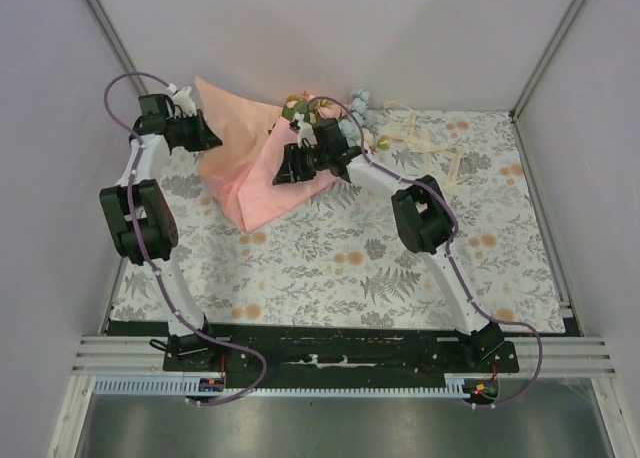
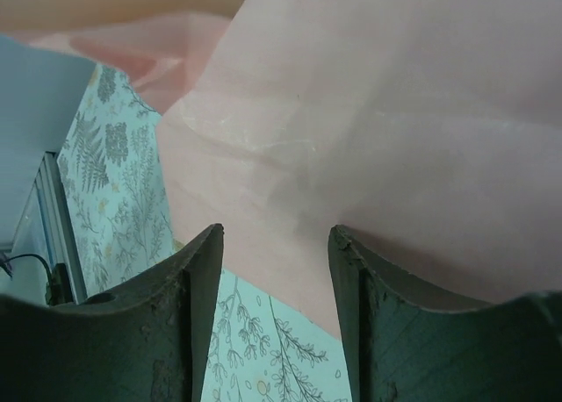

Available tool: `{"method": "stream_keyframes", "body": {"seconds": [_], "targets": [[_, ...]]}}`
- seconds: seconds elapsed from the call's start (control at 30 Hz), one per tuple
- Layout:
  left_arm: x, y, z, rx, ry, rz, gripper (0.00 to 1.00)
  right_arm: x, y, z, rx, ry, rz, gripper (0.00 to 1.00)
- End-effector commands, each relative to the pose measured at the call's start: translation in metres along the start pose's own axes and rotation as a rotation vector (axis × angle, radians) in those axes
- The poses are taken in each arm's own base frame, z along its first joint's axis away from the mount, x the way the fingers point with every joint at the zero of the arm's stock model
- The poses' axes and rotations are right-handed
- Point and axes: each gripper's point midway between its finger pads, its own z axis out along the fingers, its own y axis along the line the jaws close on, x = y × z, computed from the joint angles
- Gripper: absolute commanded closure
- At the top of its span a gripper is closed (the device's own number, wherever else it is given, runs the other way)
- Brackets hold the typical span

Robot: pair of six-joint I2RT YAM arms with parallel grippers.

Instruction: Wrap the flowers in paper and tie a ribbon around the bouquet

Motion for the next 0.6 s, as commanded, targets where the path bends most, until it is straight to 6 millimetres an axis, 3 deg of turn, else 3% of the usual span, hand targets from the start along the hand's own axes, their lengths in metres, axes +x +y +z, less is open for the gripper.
{"method": "stream_keyframes", "body": {"seconds": [0.0,0.13,0.27,0.4,0.43,0.57], "targets": [[0.012,-0.05,-0.003,0.108,0.027,0.187,0.98,-0.031,0.025,0.01,-0.124,-0.101,0.008,0.44],[0.028,-0.081,-0.005,0.16,0.049,0.276,0.98,-0.027,0.018,0.023,-0.114,-0.103,0.052,0.57],[0.055,-0.112,-0.002,0.218,0.095,0.371,0.96,-0.017,0.004,0.036,-0.079,-0.097,0.13,0.6],[0.086,-0.119,0.003,0.233,0.155,0.422,0.96,-0.023,0.002,0.035,-0.046,-0.123,0.144,0.55],[0.098,-0.131,0.009,0.252,0.182,0.441,0.96,-0.023,0.001,0.033,-0.045,-0.123,0.147,0.54],[0.134,-0.118,0.03,0.227,0.299,0.4,0.94,-0.037,0.01,0.01,-0.095,-0.135,0.166,0.44]]}}
